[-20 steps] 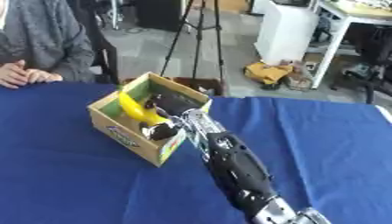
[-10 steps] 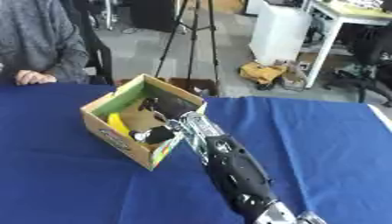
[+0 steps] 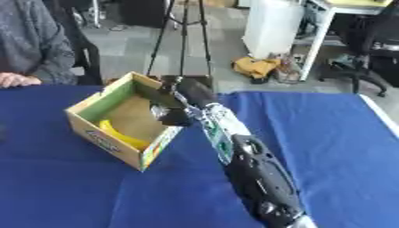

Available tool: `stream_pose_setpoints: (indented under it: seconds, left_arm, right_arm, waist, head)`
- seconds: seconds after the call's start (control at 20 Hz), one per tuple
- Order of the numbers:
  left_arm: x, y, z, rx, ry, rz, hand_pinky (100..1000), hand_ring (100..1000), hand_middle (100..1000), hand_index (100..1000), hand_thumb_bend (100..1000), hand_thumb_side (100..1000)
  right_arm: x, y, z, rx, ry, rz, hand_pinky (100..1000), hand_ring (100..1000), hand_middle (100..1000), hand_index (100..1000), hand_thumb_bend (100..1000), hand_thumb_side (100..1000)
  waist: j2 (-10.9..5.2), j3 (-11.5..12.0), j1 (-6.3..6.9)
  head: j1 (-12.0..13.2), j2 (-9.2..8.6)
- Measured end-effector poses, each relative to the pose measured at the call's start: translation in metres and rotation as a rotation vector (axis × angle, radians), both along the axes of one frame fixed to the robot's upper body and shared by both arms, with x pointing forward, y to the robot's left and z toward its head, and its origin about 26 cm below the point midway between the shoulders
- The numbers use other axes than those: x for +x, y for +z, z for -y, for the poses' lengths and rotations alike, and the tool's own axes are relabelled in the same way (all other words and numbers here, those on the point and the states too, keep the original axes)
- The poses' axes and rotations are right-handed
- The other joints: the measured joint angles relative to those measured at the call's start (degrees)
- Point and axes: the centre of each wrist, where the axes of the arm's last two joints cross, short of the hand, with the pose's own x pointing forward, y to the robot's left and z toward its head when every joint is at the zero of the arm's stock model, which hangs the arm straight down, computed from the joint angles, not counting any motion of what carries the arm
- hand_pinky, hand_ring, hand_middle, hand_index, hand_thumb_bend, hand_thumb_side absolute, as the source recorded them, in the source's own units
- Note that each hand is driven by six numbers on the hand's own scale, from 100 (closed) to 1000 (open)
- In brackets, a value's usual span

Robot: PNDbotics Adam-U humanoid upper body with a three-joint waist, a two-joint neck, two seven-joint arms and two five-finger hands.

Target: Pick up objects on the table and place them in the box.

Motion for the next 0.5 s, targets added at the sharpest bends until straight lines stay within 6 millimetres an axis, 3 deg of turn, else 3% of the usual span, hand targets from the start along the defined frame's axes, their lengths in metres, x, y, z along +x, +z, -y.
stream_pose_setpoints:
  seconds: [0.3, 0.5]
  left_arm:
    - [0.0, -0.006, -0.013, -0.008, 0.077, -0.003, 690, 665, 704, 698, 353, 1000]
    - [-0.002, -0.009, -0.021, -0.005, 0.115, -0.008, 682, 663, 703, 697, 352, 1000]
  right_arm:
    - [-0.032, -0.022, 0.015, 0.169, -0.042, 0.043, 609, 553, 547, 678, 100, 888]
    - [-0.052, -0.043, 0.032, 0.265, -0.13, 0.028, 604, 548, 542, 674, 100, 915]
  waist:
    - [1.12, -6.18, 0.16]
    - [1.36, -7.66, 0.55]
  head:
    - [5.4, 1.52]
    - [7.52, 2.23]
